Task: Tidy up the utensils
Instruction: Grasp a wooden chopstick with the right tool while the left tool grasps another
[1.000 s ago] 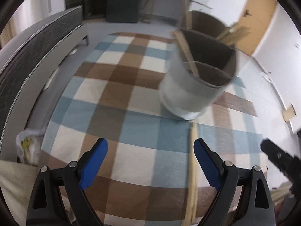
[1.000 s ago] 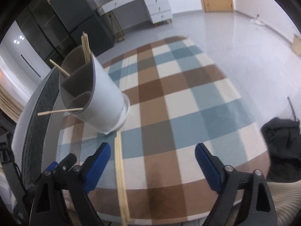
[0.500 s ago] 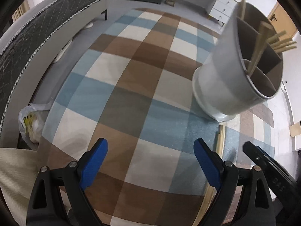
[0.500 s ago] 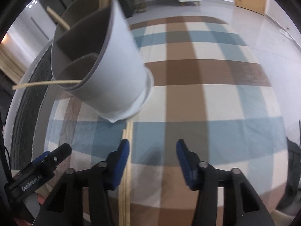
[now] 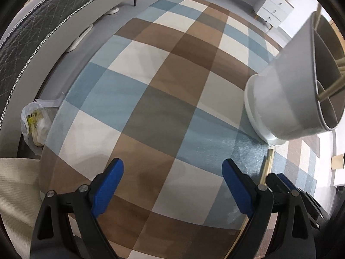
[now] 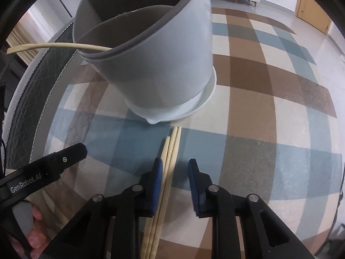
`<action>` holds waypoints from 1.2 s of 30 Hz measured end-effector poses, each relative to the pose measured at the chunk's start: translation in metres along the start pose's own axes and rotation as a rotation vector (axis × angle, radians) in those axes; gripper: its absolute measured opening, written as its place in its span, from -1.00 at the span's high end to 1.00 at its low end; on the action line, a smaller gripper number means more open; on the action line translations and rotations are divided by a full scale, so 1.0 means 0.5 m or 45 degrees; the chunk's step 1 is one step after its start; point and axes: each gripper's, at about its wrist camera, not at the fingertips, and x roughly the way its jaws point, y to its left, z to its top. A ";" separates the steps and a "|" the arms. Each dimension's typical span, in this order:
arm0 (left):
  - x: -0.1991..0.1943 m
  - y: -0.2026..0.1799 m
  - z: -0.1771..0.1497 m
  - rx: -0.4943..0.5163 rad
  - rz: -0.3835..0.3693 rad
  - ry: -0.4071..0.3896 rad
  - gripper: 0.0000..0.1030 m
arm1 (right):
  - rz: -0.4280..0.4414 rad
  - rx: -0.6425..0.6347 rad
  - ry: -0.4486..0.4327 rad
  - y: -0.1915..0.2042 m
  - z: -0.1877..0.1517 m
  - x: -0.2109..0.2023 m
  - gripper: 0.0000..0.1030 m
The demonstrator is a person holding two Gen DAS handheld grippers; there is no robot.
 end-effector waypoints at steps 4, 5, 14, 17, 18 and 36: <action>0.005 0.000 0.003 0.001 0.011 0.005 -0.74 | -0.009 0.024 0.028 -0.010 -0.002 0.003 0.67; 0.005 0.000 0.002 0.004 0.015 0.005 -0.74 | -0.011 0.024 0.022 -0.010 -0.003 0.001 0.68; 0.013 0.007 0.010 -0.019 0.040 0.015 -0.74 | -0.075 0.010 0.038 -0.023 -0.004 0.000 0.75; 0.013 0.009 0.012 -0.024 0.036 0.021 -0.74 | -0.079 0.027 0.037 -0.036 0.001 0.000 0.76; 0.012 0.009 0.012 -0.024 0.034 0.024 -0.74 | -0.083 0.026 0.035 -0.037 0.003 0.000 0.76; 0.008 -0.012 -0.005 0.089 0.039 0.018 -0.74 | -0.087 0.126 -0.125 -0.055 0.037 -0.008 0.93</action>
